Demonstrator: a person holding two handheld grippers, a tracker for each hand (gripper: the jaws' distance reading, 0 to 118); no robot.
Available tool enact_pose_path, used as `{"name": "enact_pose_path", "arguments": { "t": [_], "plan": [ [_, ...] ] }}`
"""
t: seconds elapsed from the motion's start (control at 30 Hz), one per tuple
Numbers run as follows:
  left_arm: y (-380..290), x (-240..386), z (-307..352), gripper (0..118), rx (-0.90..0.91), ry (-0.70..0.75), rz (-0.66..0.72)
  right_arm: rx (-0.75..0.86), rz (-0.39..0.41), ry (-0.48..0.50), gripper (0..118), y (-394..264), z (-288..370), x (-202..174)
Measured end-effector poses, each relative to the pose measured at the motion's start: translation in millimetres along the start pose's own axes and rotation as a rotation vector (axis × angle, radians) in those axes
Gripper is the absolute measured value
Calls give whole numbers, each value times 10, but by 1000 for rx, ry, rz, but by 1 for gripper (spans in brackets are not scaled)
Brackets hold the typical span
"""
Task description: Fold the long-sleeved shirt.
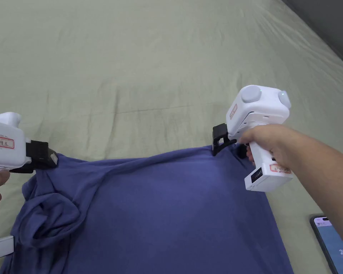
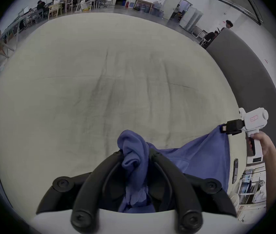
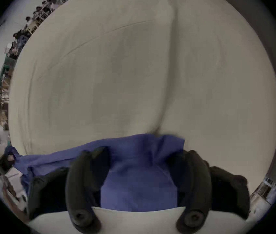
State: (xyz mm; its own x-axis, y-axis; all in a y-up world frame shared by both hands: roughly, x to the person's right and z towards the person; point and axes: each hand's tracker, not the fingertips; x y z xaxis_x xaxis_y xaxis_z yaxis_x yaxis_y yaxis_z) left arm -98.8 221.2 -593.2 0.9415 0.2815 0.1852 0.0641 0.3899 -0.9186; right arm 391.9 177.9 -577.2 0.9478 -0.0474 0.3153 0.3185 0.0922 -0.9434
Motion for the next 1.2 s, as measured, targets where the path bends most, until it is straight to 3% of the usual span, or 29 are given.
{"name": "enact_pose_path", "arguments": {
  "t": [0.07,0.1,0.13,0.17,0.23,0.4,0.53,0.83,0.97,1.03,1.2],
  "plan": [
    [18,-23,-26,18,-3,-3,7,18,106,8,46,4,18,-103],
    [32,-38,-43,18,-5,0,12,23,126,20,14,4,50,-148],
    [46,-54,-57,18,-6,1,18,36,119,26,8,3,87,-182],
    [62,-71,-68,18,-7,-2,26,42,122,34,8,26,112,-193],
    [93,-89,-72,18,-9,-8,46,60,221,-2,8,44,152,-250],
    [239,-69,64,18,30,-35,61,177,166,51,8,112,469,-224],
    [418,-48,184,18,75,-22,43,229,212,23,8,223,687,-251],
    [747,-19,341,18,126,-22,14,335,231,41,8,332,1061,-239],
    [416,26,483,18,157,-7,-33,392,279,53,8,-95,1156,-168],
    [85,84,601,18,168,18,-83,445,337,47,8,-485,1218,-107],
    [-775,184,929,18,195,40,-113,466,367,51,8,-1591,1233,87]
  ]
}}
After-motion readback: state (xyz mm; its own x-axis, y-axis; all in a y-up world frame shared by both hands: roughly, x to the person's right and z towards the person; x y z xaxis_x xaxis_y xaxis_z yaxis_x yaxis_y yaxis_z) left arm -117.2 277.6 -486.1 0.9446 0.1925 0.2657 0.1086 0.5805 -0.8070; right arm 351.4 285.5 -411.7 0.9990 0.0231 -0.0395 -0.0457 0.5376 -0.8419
